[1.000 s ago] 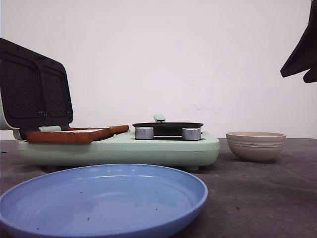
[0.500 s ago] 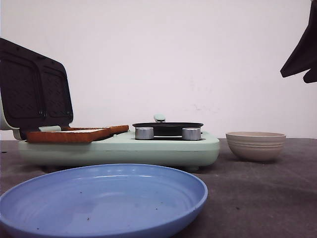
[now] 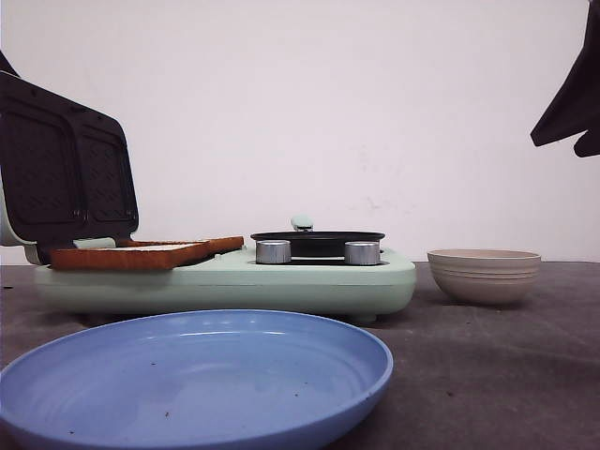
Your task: Make breakfast with bread and shrimp
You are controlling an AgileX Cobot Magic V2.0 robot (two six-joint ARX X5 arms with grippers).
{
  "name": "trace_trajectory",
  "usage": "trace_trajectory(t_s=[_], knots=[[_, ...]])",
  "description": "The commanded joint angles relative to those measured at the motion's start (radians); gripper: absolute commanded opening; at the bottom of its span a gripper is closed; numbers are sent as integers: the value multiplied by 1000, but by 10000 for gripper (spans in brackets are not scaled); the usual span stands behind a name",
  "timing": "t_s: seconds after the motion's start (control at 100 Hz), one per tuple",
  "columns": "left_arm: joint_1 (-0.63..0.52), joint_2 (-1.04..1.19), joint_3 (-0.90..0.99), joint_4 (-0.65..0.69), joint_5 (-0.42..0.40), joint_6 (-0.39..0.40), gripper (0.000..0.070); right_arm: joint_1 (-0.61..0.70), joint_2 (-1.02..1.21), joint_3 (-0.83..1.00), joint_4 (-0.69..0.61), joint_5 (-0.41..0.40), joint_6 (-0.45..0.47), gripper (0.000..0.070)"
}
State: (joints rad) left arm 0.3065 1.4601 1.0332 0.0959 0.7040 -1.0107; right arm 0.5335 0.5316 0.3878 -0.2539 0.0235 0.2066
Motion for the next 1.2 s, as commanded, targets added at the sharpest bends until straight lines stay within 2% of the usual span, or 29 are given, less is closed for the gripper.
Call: trace_trajectory(t_s=[0.0, 0.17, 0.25, 0.35, 0.61, 0.75, 1.19], knots=[[0, 17, 23, 3, 0, 23, 263, 4, 3, 3, 7, 3, -4, 271], [-1, 17, 23, 2, -1, 27, 139, 4, 3, 3, 6, 3, -4, 271], [-1, 17, 23, 2, -1, 27, 120, 4, 3, 3, 7, 3, -4, 271], [-1, 17, 23, 2, -1, 29, 1, 4, 3, 3, 7, 3, -4, 271], [-3, 17, 23, 2, 8, 34, 3, 4, 3, 3, 7, 3, -4, 271], [-29, 17, 23, 2, 9, 101, 3, 4, 3, 3, 7, 3, -4, 271], [-193, 17, 23, 1, -151, 239, 4, 4, 3, 3, 6, 3, -4, 271]])
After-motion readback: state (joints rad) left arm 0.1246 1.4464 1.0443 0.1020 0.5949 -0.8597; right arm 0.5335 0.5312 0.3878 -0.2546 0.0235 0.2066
